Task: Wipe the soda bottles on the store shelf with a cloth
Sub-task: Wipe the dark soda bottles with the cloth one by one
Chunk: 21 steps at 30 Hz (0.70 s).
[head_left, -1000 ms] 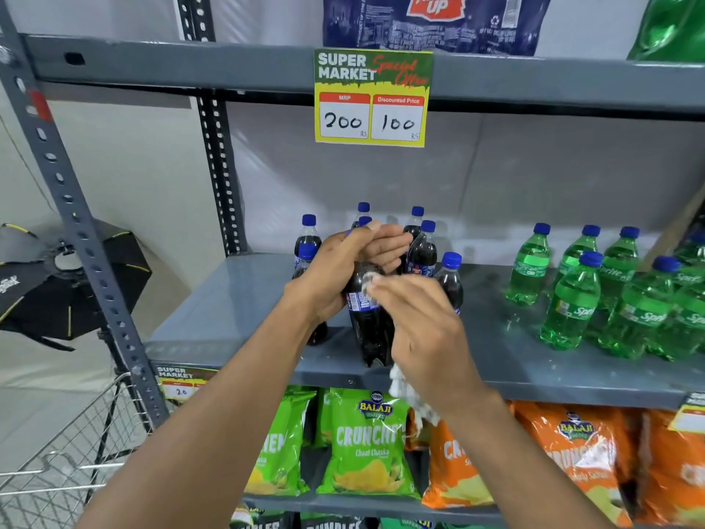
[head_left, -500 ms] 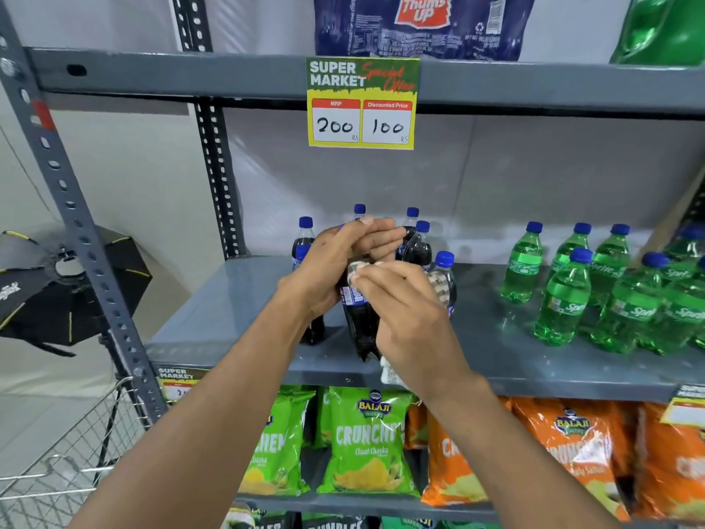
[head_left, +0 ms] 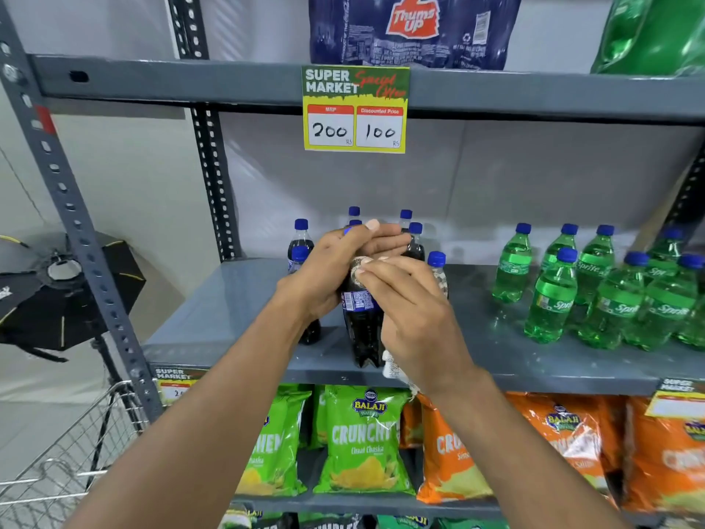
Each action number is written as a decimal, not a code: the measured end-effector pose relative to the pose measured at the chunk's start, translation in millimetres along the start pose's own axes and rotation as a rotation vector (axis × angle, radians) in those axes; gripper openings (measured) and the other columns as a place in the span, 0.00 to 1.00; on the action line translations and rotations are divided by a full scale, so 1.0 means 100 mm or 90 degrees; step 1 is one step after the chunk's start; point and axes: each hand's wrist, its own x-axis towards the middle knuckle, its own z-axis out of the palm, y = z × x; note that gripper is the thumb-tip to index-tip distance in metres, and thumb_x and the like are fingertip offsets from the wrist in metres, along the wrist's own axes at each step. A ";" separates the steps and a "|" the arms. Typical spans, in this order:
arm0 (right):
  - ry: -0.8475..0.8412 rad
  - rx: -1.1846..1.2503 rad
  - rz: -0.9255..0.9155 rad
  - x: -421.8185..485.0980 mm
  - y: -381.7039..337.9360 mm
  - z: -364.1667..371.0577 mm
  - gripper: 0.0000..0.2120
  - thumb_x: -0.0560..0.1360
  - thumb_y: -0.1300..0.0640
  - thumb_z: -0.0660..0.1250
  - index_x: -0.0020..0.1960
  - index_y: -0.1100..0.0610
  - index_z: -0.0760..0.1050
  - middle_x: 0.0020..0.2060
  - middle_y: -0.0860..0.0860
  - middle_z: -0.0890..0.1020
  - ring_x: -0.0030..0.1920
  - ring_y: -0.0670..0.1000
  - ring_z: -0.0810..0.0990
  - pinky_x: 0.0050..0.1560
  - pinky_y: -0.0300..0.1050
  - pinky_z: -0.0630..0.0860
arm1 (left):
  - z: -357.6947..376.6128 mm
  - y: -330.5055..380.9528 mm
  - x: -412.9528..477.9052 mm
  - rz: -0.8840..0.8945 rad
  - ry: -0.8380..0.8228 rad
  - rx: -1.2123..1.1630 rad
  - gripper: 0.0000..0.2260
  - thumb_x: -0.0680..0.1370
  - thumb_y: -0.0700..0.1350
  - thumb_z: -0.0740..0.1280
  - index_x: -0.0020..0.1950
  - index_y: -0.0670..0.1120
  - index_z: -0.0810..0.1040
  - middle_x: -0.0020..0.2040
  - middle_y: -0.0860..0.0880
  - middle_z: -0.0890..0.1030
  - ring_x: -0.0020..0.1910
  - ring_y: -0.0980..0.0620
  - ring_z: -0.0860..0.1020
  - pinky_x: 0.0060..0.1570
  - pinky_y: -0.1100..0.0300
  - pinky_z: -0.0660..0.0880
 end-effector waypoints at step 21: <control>-0.078 0.053 -0.052 -0.37 0.01 0.02 0.19 0.76 0.74 0.58 0.62 0.65 0.79 0.60 0.54 0.82 0.61 0.57 0.76 0.71 0.45 0.69 | -0.14 -0.04 0.00 0.011 0.021 -0.067 0.16 0.85 0.45 0.57 0.62 0.38 0.79 0.62 0.38 0.83 0.64 0.44 0.81 0.65 0.52 0.76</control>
